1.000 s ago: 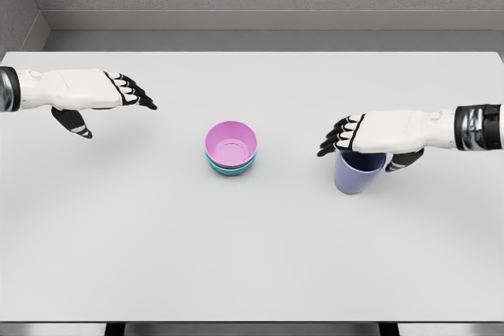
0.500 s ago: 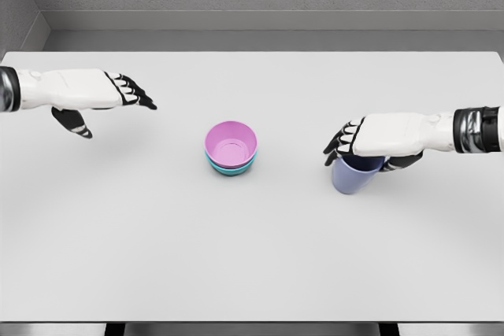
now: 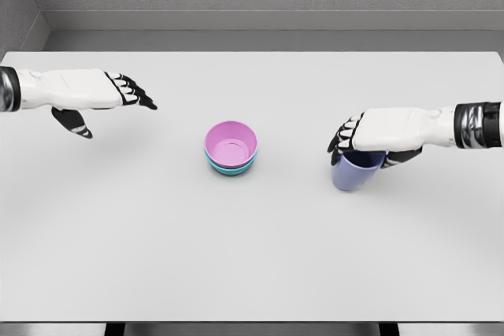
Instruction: Stacking bowl and cup with both arms
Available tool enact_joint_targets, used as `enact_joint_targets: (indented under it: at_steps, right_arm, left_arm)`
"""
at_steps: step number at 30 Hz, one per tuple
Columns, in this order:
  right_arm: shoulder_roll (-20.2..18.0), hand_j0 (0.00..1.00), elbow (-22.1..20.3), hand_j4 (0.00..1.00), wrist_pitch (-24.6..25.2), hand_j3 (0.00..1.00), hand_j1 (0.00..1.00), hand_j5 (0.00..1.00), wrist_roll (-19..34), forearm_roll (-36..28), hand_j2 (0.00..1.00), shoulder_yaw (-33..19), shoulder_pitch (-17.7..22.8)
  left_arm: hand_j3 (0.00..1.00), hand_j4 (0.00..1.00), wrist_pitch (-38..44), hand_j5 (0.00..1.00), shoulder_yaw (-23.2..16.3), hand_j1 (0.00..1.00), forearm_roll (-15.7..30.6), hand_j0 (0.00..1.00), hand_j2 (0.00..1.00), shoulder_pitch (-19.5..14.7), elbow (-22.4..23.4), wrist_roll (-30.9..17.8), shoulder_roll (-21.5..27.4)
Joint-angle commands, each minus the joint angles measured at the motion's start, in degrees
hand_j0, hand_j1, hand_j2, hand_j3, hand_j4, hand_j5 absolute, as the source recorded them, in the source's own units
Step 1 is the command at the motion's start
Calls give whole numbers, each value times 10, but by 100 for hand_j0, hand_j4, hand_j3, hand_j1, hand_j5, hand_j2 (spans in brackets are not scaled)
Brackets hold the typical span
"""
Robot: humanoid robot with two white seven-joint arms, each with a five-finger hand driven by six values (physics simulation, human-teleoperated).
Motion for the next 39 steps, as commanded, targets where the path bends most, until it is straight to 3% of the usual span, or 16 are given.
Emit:
enact_joint_targets:
  at_steps: [1, 13, 29, 39]
  right_arm:
    - [2, 66, 0, 66, 2, 66, 66, 66, 0, -5, 66, -8, 0]
    - [60, 66, 2, 66, 2, 66, 66, 66, 0, -10, 66, -70, -1]
    - [165, 67, 2, 67, 2, 67, 67, 67, 0, -11, 67, -72, -65]
    - [204, 67, 0, 67, 2, 67, 67, 67, 0, -11, 67, -64, -71]
  left_arm:
    - [100, 100, 1, 100, 1, 100, 3, 100, 100, 0, 0, 0, 0]
    - [100, 100, 1, 100, 1, 100, 3, 100, 100, 0, 0, 0, 1]
    - [100, 100, 1, 100, 1, 100, 3, 100, 100, 0, 0, 0, 1]
    - [100, 100, 1, 100, 1, 100, 3, 100, 100, 2, 0, -1, 0]
